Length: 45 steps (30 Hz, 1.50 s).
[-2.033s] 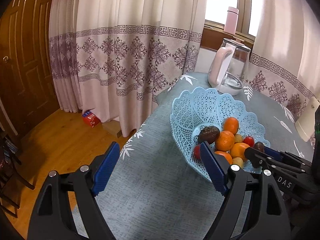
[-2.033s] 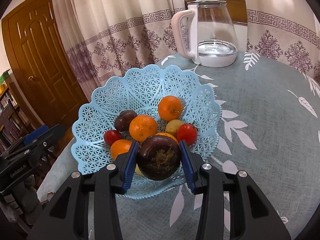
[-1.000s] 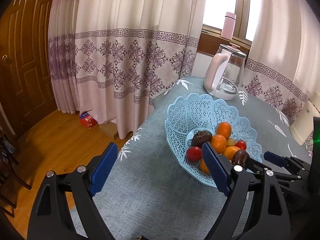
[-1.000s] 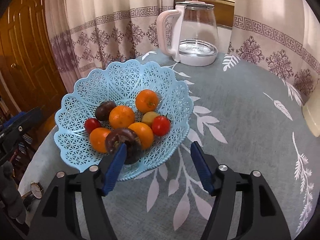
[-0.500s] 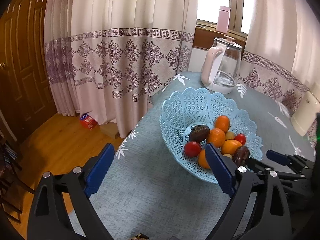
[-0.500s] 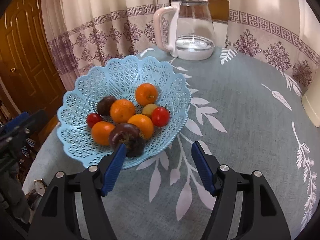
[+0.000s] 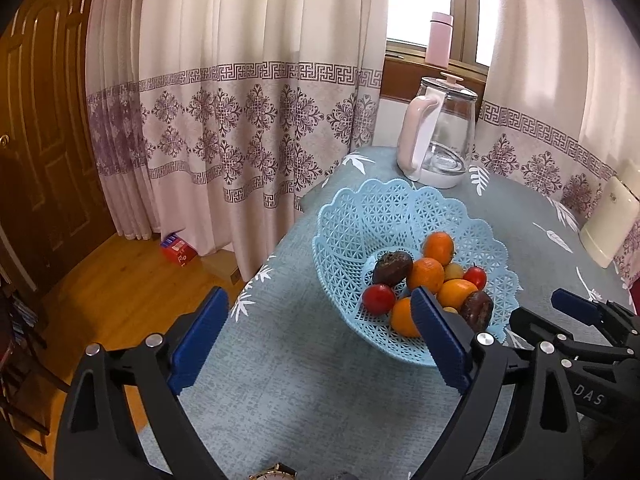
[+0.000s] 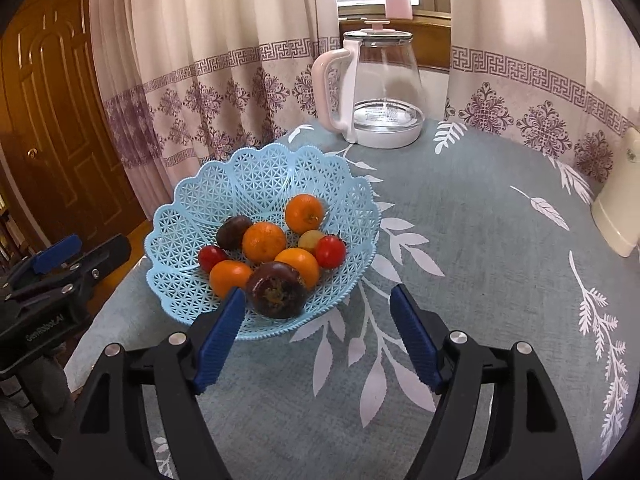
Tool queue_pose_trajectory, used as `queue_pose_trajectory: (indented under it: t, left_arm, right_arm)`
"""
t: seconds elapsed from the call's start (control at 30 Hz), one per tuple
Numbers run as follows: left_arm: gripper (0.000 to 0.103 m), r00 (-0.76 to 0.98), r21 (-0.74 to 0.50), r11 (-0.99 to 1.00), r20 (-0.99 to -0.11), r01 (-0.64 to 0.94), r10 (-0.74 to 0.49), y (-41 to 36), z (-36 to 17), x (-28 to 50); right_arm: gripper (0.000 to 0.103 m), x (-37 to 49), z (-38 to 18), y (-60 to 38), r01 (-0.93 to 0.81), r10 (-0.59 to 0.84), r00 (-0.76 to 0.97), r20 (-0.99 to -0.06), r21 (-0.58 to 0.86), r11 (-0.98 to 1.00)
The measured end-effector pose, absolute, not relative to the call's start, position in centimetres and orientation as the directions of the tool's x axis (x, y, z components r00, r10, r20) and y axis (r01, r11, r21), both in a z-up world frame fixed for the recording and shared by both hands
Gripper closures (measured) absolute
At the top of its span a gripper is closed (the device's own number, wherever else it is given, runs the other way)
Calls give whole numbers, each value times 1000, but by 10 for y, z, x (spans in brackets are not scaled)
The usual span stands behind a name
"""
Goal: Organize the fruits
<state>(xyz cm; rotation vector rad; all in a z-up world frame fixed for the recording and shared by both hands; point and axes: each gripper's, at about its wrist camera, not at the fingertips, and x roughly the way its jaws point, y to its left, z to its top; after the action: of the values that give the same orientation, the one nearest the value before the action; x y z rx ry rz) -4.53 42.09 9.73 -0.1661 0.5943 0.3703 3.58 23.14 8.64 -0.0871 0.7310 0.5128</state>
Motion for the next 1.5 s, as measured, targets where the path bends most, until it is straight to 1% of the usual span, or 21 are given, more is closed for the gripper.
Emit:
queue_pose_trajectory:
  t: [0.37,0.5,0.53,0.6,0.63,0.67,0.8,0.97,1.13,1.5]
  left_arm:
    - [9,781,-27,927,-548,-374,299,412,105,-51]
    - [8,785,-14,930,-541,-367,301,408,108,-53]
    - [4,787,-7,931,-537,-365,305,407,109,-53]
    - [3,790,4,932,-529,-363,310,405,110,-54]
    - [3,791,12,932,-525,-362,314,403,111,-54]
    - [3,792,16,932,-523,-361,316,402,112,-54]
    - [3,794,35,933,-514,-358,324,399,113,-55]
    - [3,799,49,935,-505,-352,327,397,115,-57]
    - [3,797,68,932,-500,-355,340,397,115,-57]
    - [3,773,128,910,-489,-394,404,399,113,-56]
  right_arm:
    - [27,25,91,225,-468,418,639,-646,106,878]
    - [16,19,96,223,-460,416,660,-625,101,882]
    - [12,18,98,222,-456,413,670,-617,97,885]
    - [10,15,102,221,-452,412,682,-604,94,887]
    - [6,13,104,221,-447,407,692,-596,89,890]
    - [5,11,105,221,-438,398,706,-586,80,895]
    - [5,6,110,221,-425,383,736,-559,58,903]
    - [5,-2,112,227,-424,347,765,-542,-19,905]
    - [5,-1,111,227,-444,375,740,-559,14,896]
    - [5,-3,111,230,-423,334,766,-549,-40,905]
